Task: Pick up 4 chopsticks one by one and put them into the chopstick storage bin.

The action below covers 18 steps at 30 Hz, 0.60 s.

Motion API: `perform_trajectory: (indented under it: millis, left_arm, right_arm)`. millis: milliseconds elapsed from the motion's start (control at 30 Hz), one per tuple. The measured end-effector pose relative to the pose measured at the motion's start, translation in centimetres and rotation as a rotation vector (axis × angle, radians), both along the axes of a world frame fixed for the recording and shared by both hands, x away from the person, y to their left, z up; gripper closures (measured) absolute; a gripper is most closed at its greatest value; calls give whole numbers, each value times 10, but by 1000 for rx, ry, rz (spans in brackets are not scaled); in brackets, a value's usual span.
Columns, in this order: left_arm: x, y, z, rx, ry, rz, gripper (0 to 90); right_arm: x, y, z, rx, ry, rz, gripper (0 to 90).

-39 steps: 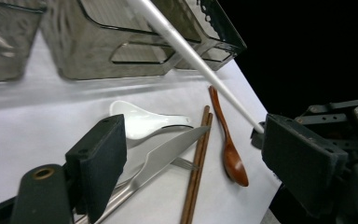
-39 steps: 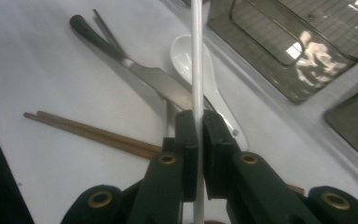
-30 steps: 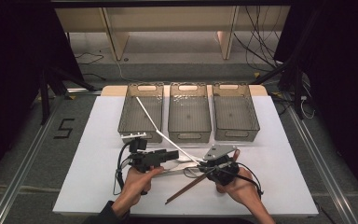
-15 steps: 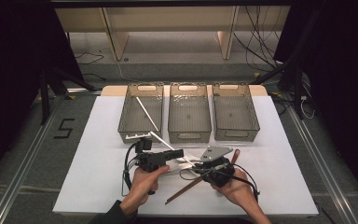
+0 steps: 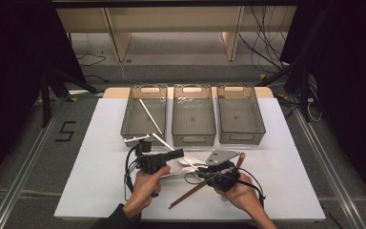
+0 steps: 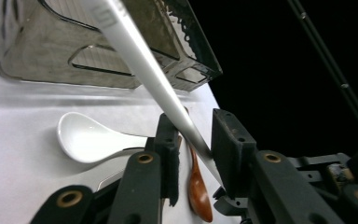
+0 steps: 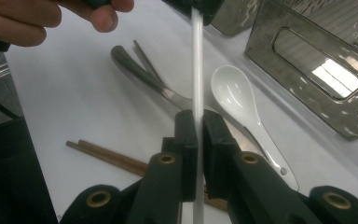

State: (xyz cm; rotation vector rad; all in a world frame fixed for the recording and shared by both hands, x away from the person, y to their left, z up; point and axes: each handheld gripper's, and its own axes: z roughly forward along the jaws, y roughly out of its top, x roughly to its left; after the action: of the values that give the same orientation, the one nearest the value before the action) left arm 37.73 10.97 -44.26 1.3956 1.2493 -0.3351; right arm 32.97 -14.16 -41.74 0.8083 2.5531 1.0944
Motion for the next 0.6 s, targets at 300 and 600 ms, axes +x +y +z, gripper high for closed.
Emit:
perform_trajectory:
  millis: [300, 600]
  left_arm:
    - [1, 4, 4, -109, 18, -37, 819]
    - [7, 18, 13, -83, -19, -20, 838]
  right_arm:
    - [1, 0, -3, 24, 9, 8, 852]
    - [3, -11, 3, 70, 21, 0, 665]
